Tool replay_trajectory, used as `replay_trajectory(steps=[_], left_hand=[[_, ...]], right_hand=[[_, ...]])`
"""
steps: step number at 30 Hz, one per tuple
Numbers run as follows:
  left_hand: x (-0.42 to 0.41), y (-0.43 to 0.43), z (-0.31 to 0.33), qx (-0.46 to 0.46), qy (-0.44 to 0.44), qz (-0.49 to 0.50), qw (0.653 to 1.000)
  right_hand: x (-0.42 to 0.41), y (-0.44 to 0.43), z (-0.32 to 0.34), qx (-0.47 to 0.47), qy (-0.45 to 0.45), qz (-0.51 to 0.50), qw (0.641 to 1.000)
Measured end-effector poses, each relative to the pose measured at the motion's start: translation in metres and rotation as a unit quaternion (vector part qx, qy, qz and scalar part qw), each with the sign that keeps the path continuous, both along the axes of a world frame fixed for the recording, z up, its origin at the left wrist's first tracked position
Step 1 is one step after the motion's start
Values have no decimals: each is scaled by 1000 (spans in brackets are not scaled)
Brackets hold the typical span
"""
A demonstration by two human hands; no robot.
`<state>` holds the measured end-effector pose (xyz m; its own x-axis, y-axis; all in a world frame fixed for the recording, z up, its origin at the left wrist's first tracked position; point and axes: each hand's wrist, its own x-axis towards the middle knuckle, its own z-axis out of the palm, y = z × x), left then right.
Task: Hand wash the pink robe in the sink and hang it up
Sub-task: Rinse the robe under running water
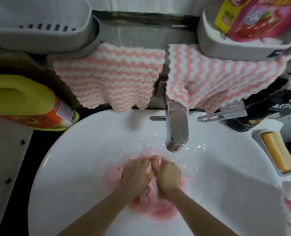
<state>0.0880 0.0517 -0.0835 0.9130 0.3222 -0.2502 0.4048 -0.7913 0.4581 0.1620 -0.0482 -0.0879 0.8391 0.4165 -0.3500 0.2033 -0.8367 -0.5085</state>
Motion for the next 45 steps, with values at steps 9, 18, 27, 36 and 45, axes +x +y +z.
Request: replay_trajectory(steps=[9, 18, 27, 36, 45], left_hand=[[-55, 11, 51, 18, -30, 91, 995], [-68, -26, -3, 76, -60, -28, 995], [-41, -33, -38, 108, -149, -10, 983], [-16, -8, -32, 24, -53, -72, 996], [-11, 11, 46, -136, 0, 12, 991]], right_hand=[[-28, -60, 58, 124, -84, 65, 987], [-42, -65, -8, 37, -146, 227, 962], [-26, -45, -38, 9, -200, 180, 963], [-17, -21, -39, 27, -235, 24, 971], [1, -26, 41, 209, 129, -87, 965]])
